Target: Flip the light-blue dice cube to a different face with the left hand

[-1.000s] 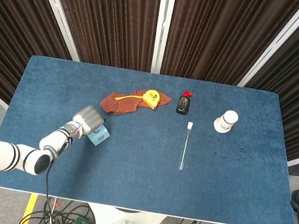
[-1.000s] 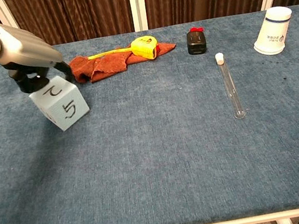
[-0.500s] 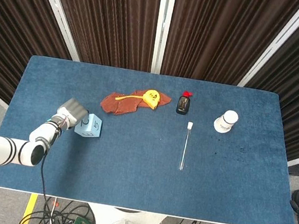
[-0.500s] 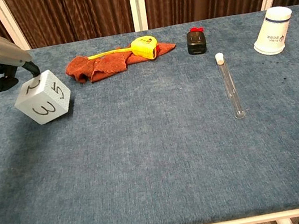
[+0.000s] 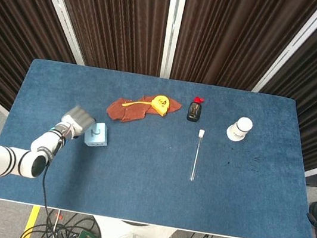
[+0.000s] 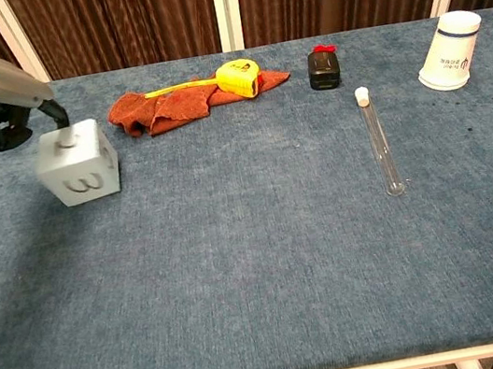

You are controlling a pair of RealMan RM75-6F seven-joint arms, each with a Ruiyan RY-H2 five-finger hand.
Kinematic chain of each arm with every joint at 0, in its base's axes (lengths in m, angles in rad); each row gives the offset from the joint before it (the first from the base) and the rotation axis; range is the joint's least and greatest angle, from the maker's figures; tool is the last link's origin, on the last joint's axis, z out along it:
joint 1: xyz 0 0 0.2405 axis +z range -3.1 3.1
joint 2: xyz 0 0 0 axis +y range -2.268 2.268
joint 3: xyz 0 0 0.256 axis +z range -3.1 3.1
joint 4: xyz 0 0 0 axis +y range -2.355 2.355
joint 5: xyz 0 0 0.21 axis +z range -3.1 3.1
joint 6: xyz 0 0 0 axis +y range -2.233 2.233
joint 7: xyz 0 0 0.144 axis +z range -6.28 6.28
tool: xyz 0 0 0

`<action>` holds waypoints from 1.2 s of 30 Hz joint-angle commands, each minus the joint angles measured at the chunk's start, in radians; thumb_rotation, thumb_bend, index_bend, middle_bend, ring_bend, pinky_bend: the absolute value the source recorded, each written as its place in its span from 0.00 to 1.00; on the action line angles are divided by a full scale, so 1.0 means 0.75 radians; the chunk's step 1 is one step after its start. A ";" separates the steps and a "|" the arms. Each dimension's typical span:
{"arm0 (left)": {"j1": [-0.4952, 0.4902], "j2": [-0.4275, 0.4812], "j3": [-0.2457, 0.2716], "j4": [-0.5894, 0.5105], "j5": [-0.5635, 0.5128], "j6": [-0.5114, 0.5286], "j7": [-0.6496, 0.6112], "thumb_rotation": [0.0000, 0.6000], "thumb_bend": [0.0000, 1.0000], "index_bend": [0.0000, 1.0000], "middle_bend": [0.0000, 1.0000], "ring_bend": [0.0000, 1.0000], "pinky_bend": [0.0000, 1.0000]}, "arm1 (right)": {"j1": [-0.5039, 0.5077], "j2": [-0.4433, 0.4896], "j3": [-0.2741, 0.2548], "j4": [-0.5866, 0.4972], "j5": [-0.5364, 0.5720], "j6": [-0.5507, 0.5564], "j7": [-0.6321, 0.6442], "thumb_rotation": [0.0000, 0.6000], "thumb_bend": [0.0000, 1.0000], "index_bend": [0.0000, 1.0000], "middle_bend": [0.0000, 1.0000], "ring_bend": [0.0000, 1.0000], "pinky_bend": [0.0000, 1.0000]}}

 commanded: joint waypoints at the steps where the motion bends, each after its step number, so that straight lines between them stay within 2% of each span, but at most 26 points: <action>1: -0.006 -0.014 0.001 0.010 -0.003 -0.004 -0.004 1.00 0.68 0.22 0.83 0.90 0.91 | 0.000 0.000 0.001 0.002 0.002 0.000 0.003 1.00 0.08 0.00 0.00 0.00 0.00; 14: -0.041 -0.028 0.046 0.024 -0.049 -0.015 -0.018 1.00 0.68 0.22 0.83 0.90 0.91 | 0.001 -0.004 0.001 0.019 0.004 -0.008 0.019 1.00 0.08 0.00 0.00 0.00 0.00; 19: -0.023 -0.013 0.022 0.015 -0.005 0.037 -0.052 1.00 0.68 0.16 0.83 0.90 0.91 | -0.001 0.000 0.003 0.010 0.001 0.002 0.014 1.00 0.08 0.00 0.00 0.00 0.00; 23: 0.026 0.039 -0.022 -0.024 0.072 0.153 -0.102 1.00 0.68 0.12 0.83 0.90 0.91 | -0.004 0.007 0.007 0.008 0.005 0.007 0.021 1.00 0.08 0.00 0.00 0.00 0.00; 25: 0.074 0.092 -0.049 -0.077 0.133 0.251 -0.145 1.00 0.68 0.12 0.83 0.90 0.91 | -0.005 0.011 0.010 0.009 0.009 0.009 0.031 1.00 0.08 0.00 0.00 0.00 0.00; 28: 0.204 0.175 -0.076 -0.183 0.296 0.483 -0.230 1.00 0.67 0.12 0.81 0.89 0.90 | -0.006 0.015 0.019 0.016 0.016 0.013 0.047 1.00 0.08 0.00 0.00 0.00 0.00; 29: 0.260 0.196 -0.081 -0.213 0.359 0.575 -0.266 1.00 0.65 0.12 0.80 0.88 0.88 | -0.005 0.014 0.021 0.020 0.017 0.014 0.052 1.00 0.08 0.00 0.00 0.00 0.00; 31: 0.418 0.223 -0.084 -0.266 0.525 0.808 -0.365 1.00 0.54 0.12 0.74 0.83 0.84 | -0.003 0.011 0.025 0.028 0.015 0.015 0.062 1.00 0.08 0.00 0.00 0.00 0.00; 33: 0.590 0.226 -0.071 -0.280 0.701 1.020 -0.475 1.00 0.34 0.11 0.61 0.69 0.75 | -0.003 0.008 0.027 0.032 0.005 0.026 0.068 1.00 0.08 0.00 0.00 0.00 0.00; 34: 0.661 0.220 -0.061 -0.272 0.773 1.097 -0.519 1.00 0.28 0.11 0.56 0.62 0.71 | -0.005 0.007 0.027 0.032 -0.003 0.036 0.067 1.00 0.07 0.00 0.00 0.00 0.00; 36: 0.816 0.197 -0.039 -0.229 0.909 1.240 -0.609 1.00 0.13 0.11 0.37 0.38 0.57 | -0.010 0.000 0.029 0.034 -0.029 0.075 0.060 1.00 0.07 0.00 0.00 0.00 0.00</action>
